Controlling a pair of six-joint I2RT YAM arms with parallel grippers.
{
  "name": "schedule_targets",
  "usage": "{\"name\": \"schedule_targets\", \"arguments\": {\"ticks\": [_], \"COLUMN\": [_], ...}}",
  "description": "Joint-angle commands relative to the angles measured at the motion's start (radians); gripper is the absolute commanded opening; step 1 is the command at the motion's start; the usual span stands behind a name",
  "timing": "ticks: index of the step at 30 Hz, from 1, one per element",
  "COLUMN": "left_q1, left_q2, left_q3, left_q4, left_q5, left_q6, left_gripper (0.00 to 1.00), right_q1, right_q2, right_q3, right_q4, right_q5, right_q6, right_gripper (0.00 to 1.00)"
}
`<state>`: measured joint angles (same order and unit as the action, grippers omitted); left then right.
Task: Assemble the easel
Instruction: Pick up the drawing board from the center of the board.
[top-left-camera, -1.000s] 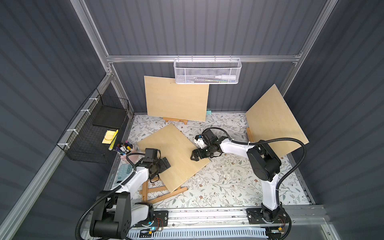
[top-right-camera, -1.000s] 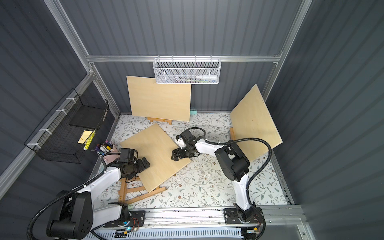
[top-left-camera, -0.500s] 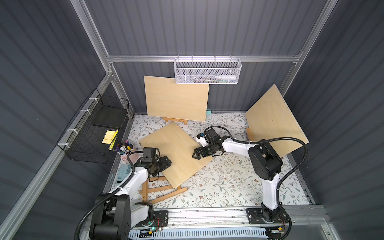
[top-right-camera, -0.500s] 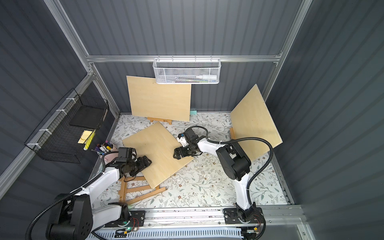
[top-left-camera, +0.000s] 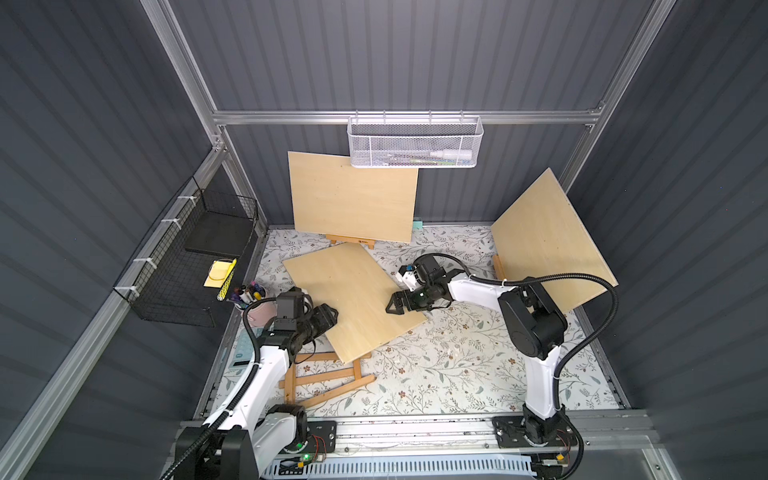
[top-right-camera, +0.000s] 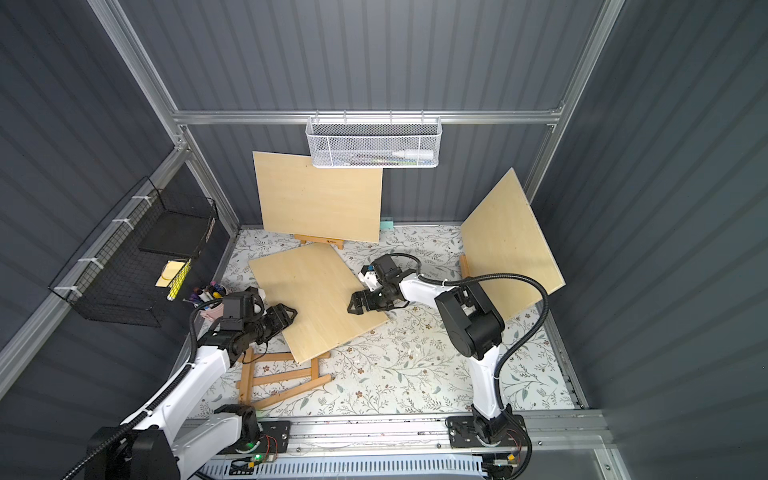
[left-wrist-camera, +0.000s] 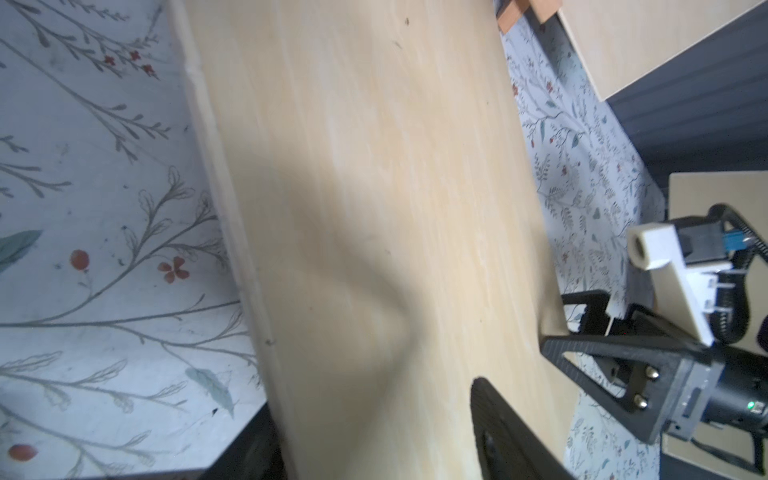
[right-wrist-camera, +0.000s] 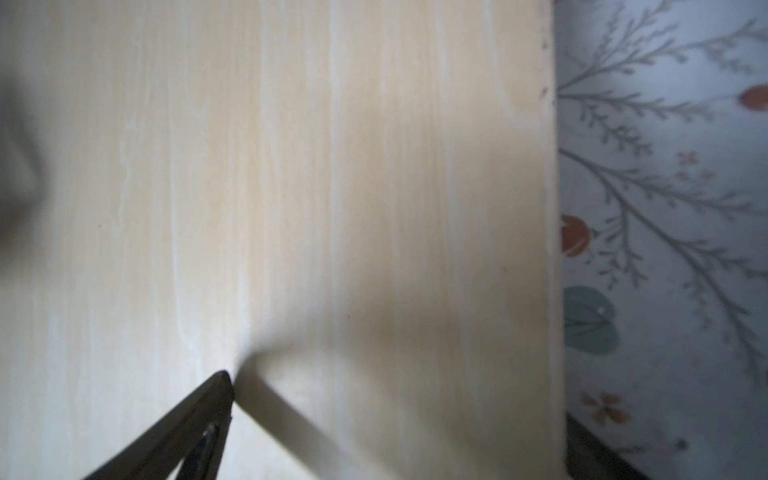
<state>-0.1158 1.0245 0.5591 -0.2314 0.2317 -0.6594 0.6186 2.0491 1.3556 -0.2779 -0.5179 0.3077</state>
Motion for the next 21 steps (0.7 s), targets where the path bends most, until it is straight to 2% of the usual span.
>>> {"name": "schedule_targets", "arguments": {"ticks": [1, 9, 14, 15, 21], "left_q1": [-0.058, -0.071, -0.078, -0.079, -0.082], "left_q2": [-0.047, -0.035, -0.045, -0.051, -0.125], "left_q3": [0.066, 0.072, 0.066, 0.061, 0.056], "left_q4": [0.421, 0.53, 0.52, 0.517, 0.432], "left_q5": [0.311, 0.34, 0.354, 0.353, 0.311], "left_q6": [-0.033, -0.11, -0.135, -0.143, -0.146], "left_gripper": [0.57, 0.33, 0.11, 0.02, 0.0], "right_q1": [0.096, 0.097, 0.1, 0.101, 0.109], "right_q2": [0.036, 0.006, -0.007, -0.008, -0.01], "right_q3": [-0.023, -0.02, -0.008, -0.005, 0.006], "right_q4": [-0.074, -0.07, -0.07, -0.073, -0.078], "right_q5": [0.042, 0.052, 0.042, 0.042, 0.032], "right_q6": [-0.096, -0.094, -0.099, -0.099, -0.105], "right_gripper": [0.99, 0.99, 0.99, 0.99, 0.99]}}
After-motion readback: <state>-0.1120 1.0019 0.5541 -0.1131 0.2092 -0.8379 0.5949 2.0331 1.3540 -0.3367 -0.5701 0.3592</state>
